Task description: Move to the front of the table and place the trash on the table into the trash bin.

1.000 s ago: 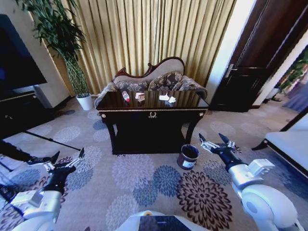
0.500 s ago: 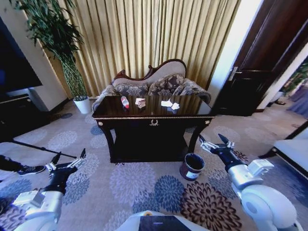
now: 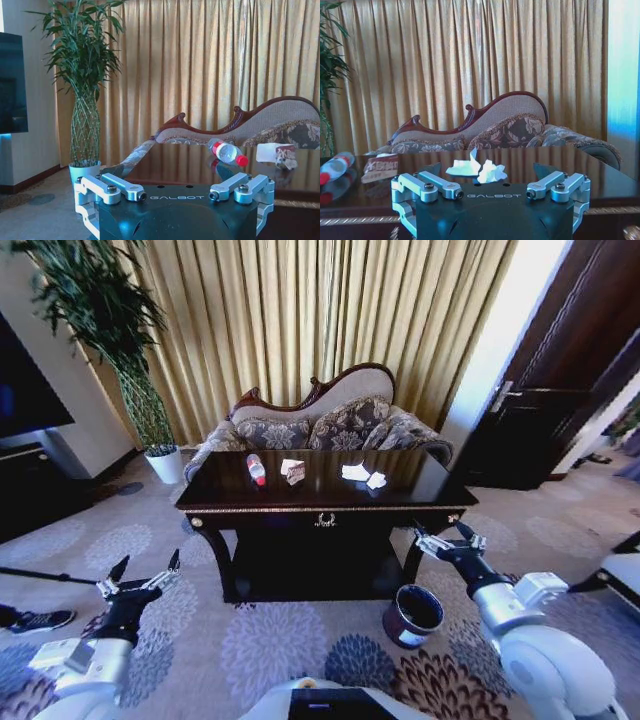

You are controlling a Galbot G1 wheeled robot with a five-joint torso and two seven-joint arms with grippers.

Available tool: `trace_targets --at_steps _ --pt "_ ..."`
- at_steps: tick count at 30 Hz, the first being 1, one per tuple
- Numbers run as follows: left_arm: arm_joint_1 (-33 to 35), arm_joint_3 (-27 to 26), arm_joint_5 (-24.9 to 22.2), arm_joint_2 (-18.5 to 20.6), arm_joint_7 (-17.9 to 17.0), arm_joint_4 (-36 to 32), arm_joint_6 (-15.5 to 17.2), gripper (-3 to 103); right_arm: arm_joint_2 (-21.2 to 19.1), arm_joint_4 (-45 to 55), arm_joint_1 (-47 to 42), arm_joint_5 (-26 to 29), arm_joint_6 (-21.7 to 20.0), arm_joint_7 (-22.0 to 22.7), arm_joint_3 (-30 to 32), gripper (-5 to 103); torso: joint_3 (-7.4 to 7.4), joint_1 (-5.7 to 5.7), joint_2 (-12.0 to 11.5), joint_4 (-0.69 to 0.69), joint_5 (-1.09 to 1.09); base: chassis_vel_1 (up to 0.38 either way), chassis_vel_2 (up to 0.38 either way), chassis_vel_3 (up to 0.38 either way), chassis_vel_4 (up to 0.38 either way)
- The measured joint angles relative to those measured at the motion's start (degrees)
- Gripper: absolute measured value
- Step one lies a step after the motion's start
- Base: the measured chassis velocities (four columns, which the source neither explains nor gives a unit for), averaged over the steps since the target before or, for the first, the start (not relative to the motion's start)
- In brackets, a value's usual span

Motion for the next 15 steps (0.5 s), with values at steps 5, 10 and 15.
trace_targets --at_steps 5,10,15 --pt "0.08 0.04 0.08 -0.11 0.0 0.0 -0.1 100 0.17 0.0 -0.06 -0.02 0.03 0.0 -0.09 100 0.0 0.0 0.0 0.0 -0.01 -0.25 0.227 0.258 -0.238" --pt "0.13 0.04 0.14 -0.2 0.0 0.0 -0.11 100 0.3 0.0 -0.1 -0.13 0.06 -0.04 -0.31 100 0.0 0.0 0.0 0.0 0.0 -0.241 0.233 0.24 -0.236" --pt "0.16 0.08 0.15 -0.38 -0.02 0.0 -0.12 100 0.48 0.0 -0.46 -0.42 2.49 -1.6 -0.79 100 0.02 0.06 -0.03 0.01 0.0 -0.201 0.18 0.182 -0.199"
